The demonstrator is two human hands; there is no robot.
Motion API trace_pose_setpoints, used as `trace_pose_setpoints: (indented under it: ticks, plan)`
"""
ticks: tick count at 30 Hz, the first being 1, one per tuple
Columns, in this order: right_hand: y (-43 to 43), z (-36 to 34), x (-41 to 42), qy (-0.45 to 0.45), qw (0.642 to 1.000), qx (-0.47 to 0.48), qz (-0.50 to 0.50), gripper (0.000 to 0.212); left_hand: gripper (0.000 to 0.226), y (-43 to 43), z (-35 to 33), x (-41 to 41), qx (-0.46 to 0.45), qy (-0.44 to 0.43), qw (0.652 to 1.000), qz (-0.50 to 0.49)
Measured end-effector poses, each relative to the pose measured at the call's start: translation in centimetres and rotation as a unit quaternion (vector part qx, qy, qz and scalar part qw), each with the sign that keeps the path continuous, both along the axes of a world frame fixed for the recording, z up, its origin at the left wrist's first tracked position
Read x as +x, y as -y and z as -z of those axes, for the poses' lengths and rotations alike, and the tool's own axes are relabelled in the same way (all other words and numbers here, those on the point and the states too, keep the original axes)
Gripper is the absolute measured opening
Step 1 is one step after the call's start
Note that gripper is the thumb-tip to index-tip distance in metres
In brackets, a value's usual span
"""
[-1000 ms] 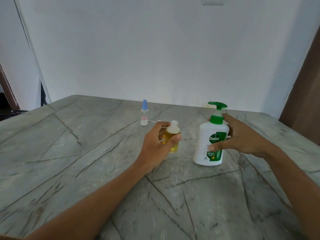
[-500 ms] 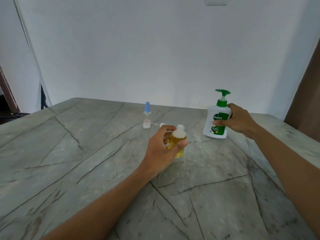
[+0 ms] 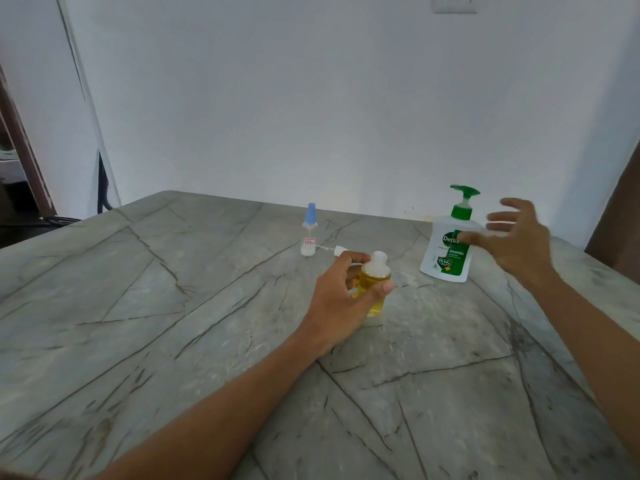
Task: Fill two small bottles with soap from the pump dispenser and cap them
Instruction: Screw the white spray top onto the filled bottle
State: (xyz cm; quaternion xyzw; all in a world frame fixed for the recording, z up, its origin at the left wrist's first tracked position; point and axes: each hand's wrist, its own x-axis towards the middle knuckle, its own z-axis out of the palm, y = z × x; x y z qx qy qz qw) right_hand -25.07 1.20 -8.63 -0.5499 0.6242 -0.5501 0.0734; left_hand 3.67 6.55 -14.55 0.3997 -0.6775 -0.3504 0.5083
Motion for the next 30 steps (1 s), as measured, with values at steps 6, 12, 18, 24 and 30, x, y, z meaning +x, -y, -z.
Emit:
trace_pose_setpoints:
  ticks: [6, 12, 18, 24, 30]
  plan:
    - [-3.3, -0.9, 5.9, -0.218, 0.968, -0.105, -0.063, 0.022, 0.042, -0.3, -0.3, 0.1, -0.005, -0.012, 1.0, -0.027]
    - [3.4, -0.9, 12.4, -0.349, 0.896, 0.113, -0.251, 0.029, 0.041, -0.3, -0.2, 0.4, -0.007, -0.031, 0.998, -0.047]
    - [8.6, 1.8, 15.0, -0.39, 0.857, 0.159, -0.296, 0.04, 0.042, -0.1, 0.1, 0.3, -0.02, -0.026, 0.998, -0.045]
    - [10.0, 4.1, 15.5, -0.266, 0.902, 0.17, -0.295, 0.036, 0.047, -0.1, -0.1, 0.3, -0.034, -0.01, 0.998, -0.05]
    - [10.8, 4.0, 15.3, -0.305, 0.902, 0.146, -0.267, 0.053, 0.053, -0.2, -0.1, 0.2, -0.028, -0.01, 0.999, -0.044]
